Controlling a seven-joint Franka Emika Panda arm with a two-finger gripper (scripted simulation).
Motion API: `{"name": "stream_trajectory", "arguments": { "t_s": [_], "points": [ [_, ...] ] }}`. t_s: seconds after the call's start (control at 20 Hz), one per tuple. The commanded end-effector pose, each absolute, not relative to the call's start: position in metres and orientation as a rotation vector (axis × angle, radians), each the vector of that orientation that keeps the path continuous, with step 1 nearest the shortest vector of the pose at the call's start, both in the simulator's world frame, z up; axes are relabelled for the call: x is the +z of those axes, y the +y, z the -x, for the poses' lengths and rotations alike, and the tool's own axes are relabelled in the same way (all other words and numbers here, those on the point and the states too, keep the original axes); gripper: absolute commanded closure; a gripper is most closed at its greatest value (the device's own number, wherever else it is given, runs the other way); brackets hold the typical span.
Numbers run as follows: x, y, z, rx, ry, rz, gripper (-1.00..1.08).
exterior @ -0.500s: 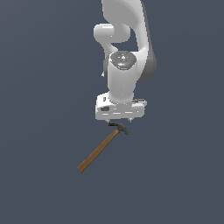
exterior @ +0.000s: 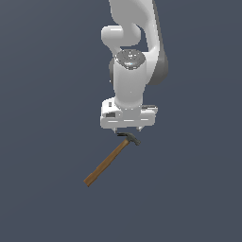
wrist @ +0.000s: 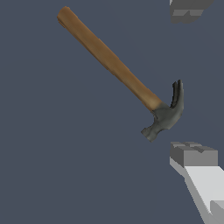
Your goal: Pick up the object and move it to a goal position.
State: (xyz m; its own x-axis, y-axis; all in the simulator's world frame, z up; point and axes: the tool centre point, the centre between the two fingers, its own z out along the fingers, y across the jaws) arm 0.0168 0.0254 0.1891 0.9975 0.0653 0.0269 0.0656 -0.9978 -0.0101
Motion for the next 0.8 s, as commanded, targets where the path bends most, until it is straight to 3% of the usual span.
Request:
{"name": "stream_trajectory", "arguments": {
  "t_s": [0.0, 0.75],
  "points": [
    [0.194, 0.024, -0.018, -0.053, -0.102, 3.129, -0.92],
    [0.175, 0.013, -0.024, -0.04, 0.12, 3.122, -0.92]
  ]
}}
